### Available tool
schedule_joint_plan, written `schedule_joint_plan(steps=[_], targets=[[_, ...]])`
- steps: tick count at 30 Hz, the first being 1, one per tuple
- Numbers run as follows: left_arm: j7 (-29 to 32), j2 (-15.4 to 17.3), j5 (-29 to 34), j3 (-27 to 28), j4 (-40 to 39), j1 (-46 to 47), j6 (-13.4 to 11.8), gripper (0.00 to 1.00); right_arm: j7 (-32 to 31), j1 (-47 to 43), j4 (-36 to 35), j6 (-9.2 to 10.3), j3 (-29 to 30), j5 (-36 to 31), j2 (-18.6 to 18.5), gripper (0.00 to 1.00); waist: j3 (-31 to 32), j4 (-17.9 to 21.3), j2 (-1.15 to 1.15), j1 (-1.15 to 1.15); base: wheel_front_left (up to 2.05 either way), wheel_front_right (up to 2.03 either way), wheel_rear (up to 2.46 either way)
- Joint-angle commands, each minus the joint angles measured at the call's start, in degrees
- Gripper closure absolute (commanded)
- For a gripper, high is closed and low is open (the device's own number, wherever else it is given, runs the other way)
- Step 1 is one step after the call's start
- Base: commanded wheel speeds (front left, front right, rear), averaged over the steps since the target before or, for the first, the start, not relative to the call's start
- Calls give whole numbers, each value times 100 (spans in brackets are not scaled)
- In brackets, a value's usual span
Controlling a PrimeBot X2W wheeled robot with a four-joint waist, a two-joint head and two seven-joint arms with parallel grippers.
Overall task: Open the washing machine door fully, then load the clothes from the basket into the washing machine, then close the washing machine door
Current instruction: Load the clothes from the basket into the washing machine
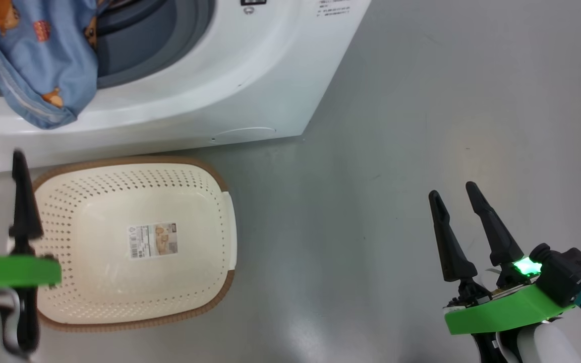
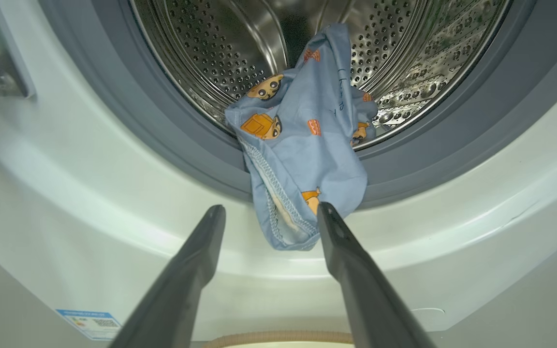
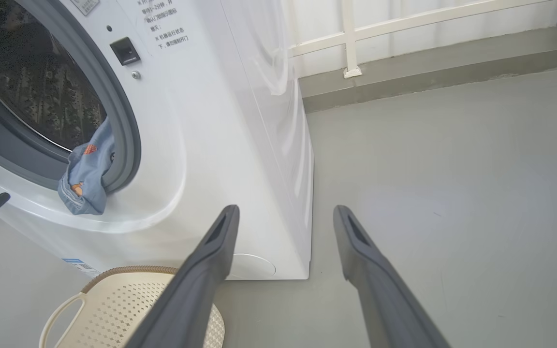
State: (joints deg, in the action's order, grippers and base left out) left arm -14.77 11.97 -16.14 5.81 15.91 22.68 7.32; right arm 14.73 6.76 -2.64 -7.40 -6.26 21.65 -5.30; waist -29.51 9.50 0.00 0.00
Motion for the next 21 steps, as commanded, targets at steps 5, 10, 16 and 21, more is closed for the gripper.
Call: schedule_joint_plan(steps=[5, 10, 16, 21], targets=[[-23, 24, -31, 428, -617, -911, 16, 0, 27, -249, -104, -9, -33, 10, -118, 0, 157, -100, 0, 0, 0, 0, 0], [-23, -83, -31, 546, -900, -1271, 16, 0, 27, -289, -99, -9, -37, 29, -165, 0, 212, -101, 0, 0, 0, 0, 0], [-23, -150, -21, 559, -925, -1278, 16, 0, 27, -307, -104, -9, -74, 42, -184, 0, 231, -85, 0, 0, 0, 0, 0], [-23, -71, -5, 478, -821, -1111, 16, 0, 27, -259, -111, -9, -100, 42, -180, 0, 187, -71, 0, 0, 0, 0, 0]])
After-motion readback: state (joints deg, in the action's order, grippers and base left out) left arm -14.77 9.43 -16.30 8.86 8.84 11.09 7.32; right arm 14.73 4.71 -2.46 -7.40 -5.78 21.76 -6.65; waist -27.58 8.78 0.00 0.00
